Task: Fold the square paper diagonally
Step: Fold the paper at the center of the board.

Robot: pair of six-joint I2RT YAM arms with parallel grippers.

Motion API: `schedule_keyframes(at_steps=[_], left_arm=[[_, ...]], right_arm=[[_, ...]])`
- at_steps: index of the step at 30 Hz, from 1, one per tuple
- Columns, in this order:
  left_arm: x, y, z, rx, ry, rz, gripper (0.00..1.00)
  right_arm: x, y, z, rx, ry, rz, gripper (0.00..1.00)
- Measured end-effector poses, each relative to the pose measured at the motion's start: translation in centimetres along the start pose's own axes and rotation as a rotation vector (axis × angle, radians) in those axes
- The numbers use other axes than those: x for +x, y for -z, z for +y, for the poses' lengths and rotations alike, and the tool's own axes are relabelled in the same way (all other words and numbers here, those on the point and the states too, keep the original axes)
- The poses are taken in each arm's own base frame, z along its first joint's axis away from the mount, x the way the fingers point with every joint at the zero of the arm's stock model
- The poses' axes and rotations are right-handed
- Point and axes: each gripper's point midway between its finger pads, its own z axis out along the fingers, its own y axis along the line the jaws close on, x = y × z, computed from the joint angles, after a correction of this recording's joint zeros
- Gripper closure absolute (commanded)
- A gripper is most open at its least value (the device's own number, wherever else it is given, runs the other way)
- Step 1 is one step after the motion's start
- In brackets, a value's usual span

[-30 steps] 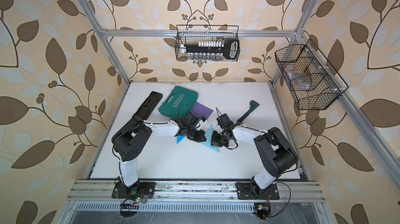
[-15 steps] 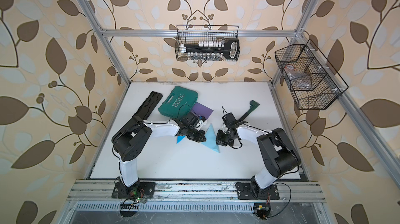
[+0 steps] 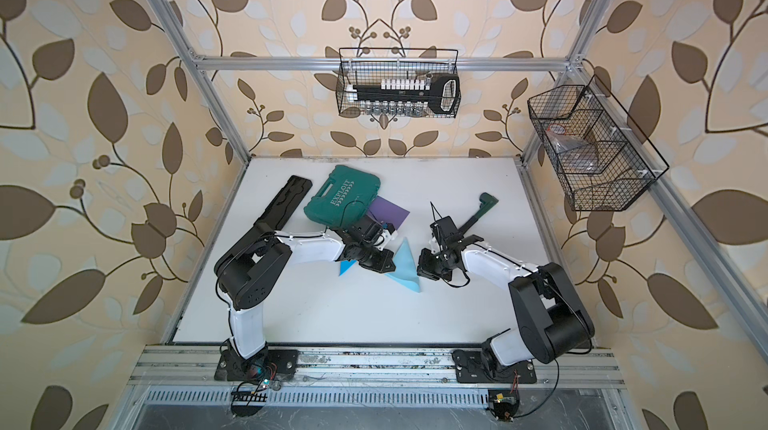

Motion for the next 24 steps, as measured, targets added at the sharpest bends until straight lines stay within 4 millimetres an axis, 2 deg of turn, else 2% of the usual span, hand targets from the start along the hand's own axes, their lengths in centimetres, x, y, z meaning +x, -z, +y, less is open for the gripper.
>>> schedule_keyframes(at_steps=[7,14,24], left_arm=[[0.0,0.0,0.0,0.0,0.0,0.0,1.0],[0.0,0.0,0.1,-0.006,0.002,0.001,1.0],[0.0,0.1,0.1,-0.013,0.002,0.002,1.0]], right_arm=[[0.8,-1.4,2.1,-0.013,0.022,0.041,1.0],[1.3,-3.4,1.1,0.026,-0.01,0.085,1.0],[1.2,-3.2,-0.5,0.044,-0.019,0.07,1.0]])
